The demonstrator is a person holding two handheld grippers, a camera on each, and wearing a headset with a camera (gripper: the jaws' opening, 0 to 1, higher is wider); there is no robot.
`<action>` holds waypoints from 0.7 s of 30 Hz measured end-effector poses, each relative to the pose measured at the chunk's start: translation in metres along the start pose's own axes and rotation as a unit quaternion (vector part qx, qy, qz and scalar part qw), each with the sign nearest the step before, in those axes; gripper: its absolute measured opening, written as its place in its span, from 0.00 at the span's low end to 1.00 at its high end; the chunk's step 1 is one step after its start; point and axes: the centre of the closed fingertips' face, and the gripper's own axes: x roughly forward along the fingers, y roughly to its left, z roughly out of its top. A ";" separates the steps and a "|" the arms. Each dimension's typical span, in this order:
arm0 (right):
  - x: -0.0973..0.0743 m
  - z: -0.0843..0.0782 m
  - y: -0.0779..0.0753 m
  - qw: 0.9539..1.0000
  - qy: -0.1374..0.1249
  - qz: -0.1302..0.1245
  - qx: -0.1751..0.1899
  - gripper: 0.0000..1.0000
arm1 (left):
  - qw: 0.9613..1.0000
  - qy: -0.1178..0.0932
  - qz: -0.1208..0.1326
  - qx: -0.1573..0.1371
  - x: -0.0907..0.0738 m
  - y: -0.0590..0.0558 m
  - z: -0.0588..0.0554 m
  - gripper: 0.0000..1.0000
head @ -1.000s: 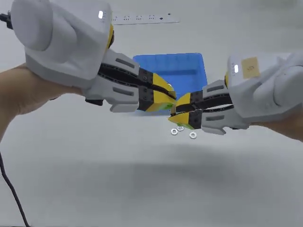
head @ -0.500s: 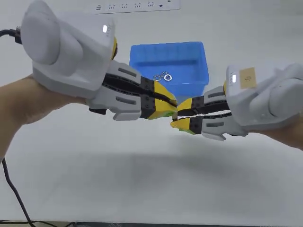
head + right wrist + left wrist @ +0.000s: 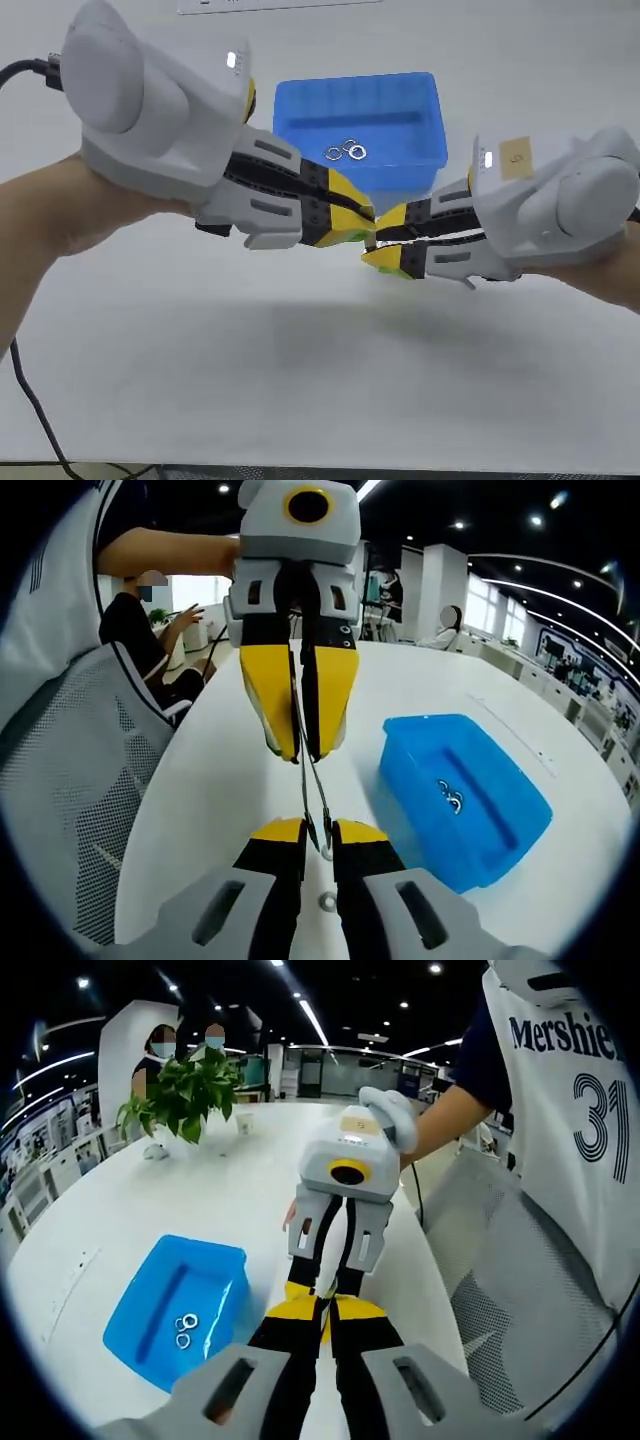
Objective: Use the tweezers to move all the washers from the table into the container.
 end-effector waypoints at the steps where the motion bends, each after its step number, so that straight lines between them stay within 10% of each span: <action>1: 0.000 0.000 0.000 1.000 0.000 0.000 0.000 0.11 | 1.000 0.000 0.000 -0.001 0.000 0.000 0.000 0.07; 21: 0.002 -0.004 -0.002 1.000 0.002 0.002 0.013 0.12 | 1.000 -0.003 0.002 -0.008 0.004 0.004 -0.003 0.07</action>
